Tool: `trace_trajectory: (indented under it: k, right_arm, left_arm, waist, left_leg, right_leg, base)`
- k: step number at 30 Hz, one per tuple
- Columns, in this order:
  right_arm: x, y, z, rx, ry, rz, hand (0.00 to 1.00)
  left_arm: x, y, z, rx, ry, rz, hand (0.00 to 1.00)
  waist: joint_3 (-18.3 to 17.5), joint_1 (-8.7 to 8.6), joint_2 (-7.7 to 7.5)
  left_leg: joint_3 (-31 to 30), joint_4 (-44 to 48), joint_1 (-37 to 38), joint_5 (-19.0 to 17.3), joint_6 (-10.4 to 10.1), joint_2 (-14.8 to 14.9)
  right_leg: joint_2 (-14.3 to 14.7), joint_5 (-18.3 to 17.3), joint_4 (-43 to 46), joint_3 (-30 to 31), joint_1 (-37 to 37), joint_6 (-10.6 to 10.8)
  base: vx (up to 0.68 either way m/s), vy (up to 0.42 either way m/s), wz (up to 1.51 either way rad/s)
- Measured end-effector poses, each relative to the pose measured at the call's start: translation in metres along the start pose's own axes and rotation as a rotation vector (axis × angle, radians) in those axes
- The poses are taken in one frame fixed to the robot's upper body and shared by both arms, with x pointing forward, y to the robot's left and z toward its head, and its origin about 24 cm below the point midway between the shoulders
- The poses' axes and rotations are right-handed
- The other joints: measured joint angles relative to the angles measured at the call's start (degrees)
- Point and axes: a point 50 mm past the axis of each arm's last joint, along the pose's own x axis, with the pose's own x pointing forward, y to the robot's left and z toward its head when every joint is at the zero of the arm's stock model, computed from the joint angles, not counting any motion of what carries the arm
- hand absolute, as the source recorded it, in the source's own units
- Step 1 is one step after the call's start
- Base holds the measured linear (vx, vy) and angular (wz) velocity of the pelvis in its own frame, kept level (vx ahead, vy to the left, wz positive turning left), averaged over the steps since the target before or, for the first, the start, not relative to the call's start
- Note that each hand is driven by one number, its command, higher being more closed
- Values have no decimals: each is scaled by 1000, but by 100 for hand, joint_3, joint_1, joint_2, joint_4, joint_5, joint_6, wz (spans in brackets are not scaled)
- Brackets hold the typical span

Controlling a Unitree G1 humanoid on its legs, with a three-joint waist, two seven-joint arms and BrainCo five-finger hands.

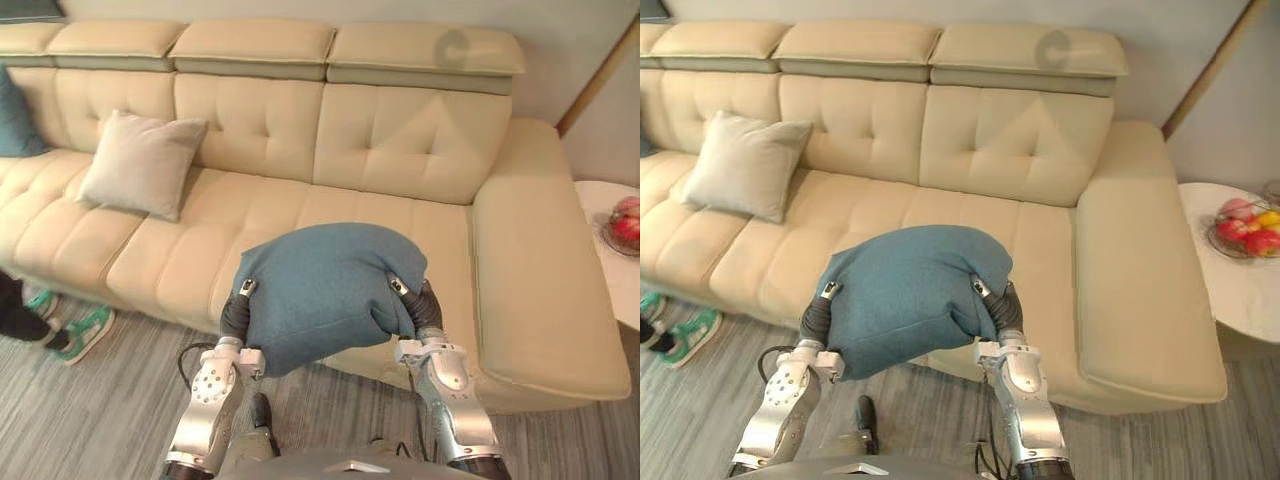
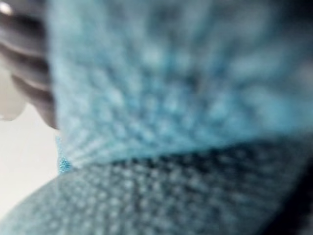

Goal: Pick up cushions and gather them together orderly.

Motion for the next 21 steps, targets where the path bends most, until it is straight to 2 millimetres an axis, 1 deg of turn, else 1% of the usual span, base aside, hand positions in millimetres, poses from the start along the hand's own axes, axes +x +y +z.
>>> trace_trajectory:
  k: [1,2,3,4,6,7,8,9,10,11,12,13,14,18,19,21]
  right_arm:
    - [-1,3,-1,8,3,2,100]
    - [-1,5,-1,10,3,9,100]
    - [-1,6,-2,11,5,13,100]
    - [-1,6,-1,7,5,19,100]
    - [2,9,1,7,-5,34,100]
    - [5,15,4,0,-16,61,100]
    - [8,20,5,-6,-21,81,100]
    - [12,24,5,-10,-19,97,100]
    - [16,27,4,-12,-14,109,100]
    - [16,27,1,-16,-2,110,100]
    - [15,24,-1,-28,5,109,100]
    - [14,21,-2,-35,12,106,100]
    - [12,18,-4,-48,21,109,100]
    - [11,15,-6,-55,30,113,100]
    - [11,14,-10,-56,45,113,100]
    - [10,13,-15,-59,69,116,100]
  left_arm:
    - [-2,3,-1,9,7,6,100]
    - [-3,3,-3,7,12,8,100]
    - [-3,4,-3,9,12,10,100]
    - [-3,4,-2,9,9,11,100]
    - [-3,8,1,9,-3,22,100]
    - [-2,13,5,9,-22,40,100]
    - [-2,17,9,7,-35,58,100]
    - [-3,20,10,8,-40,73,100]
    - [-3,23,10,9,-43,83,100]
    - [-4,23,9,4,-37,88,100]
    - [-6,21,6,-13,-28,91,100]
    - [-7,19,5,-21,-24,89,100]
    - [-7,16,3,-33,-20,84,100]
    - [-8,14,2,-33,-18,79,100]
    - [-9,14,1,-33,-14,80,100]
    - [-9,14,1,-33,-12,81,100]
  waist:
    - [-4,9,-53]
    - [-4,4,-44]
    - [-4,35,-51]
    - [-7,59,-67]
    - [-14,82,-73]
    - [-20,83,-62]
    - [-23,104,-56]
    - [-29,122,-52]
    - [-50,112,-52]
    - [-71,89,-86]
    - [-67,14,-41]
    - [-67,-45,-19]
    - [-70,-55,-1]
    - [-79,52,14]
    - [-88,76,26]
    - [-103,93,44]
  left_leg:
    - [148,239,-1,-209,96,-55]
    - [248,425,-1,-384,152,-91]
    - [452,642,-5,-644,201,-139]
    - [718,806,-42,-818,266,-158]
    - [1052,963,-119,-1021,255,-112]
    - [1386,1016,-181,-1133,276,-4]
    - [1569,963,-199,-1205,327,70]
    - [1670,891,-190,-1221,357,125]
    - [1901,810,-149,-1210,401,206]
    - [2117,747,-32,-1175,454,210]
    - [2201,760,90,-1162,426,207]
    - [2203,784,164,-1142,431,195]
    - [2130,794,240,-1139,427,208]
    - [2017,588,345,-1003,308,209]
    - [1991,460,410,-933,271,190]
    - [1960,330,452,-874,209,171]
  right_leg:
    - [-110,107,-3,109,-1,109]
    - [-182,207,-4,190,-8,152]
    - [-282,280,-21,361,-69,199]
    - [-374,327,-94,581,-186,215]
    - [-403,436,-144,823,-438,226]
    - [-364,725,-228,955,-717,226]
    - [-285,1074,-374,871,-930,176]
    - [-220,1393,-547,634,-1059,76]
    - [-171,1539,-645,-156,-1132,-119]
    - [-175,1553,-685,-833,-1122,-171]
    - [-183,1641,-816,-975,-999,-217]
    - [-182,1646,-836,-953,-915,-202]
    - [-154,1641,-844,-968,-826,-192]
    - [-86,1550,-836,-1030,-744,-75]
    - [-78,1475,-822,-1079,-742,-86]
    - [-67,1444,-789,-1118,-746,-98]
  base:
    - [121,220,-58]
    - [117,256,-81]
    - [74,295,-98]
    - [29,238,-98]
    - [-27,177,-116]
    - [-71,166,-180]
    - [-95,161,-197]
    - [-85,129,-184]
    - [-52,89,-157]
    - [9,71,-123]
    - [37,66,-64]
    - [55,62,-26]
    - [37,17,1]
    - [-33,-28,6]
    - [-66,-43,12]
    - [-52,-29,8]
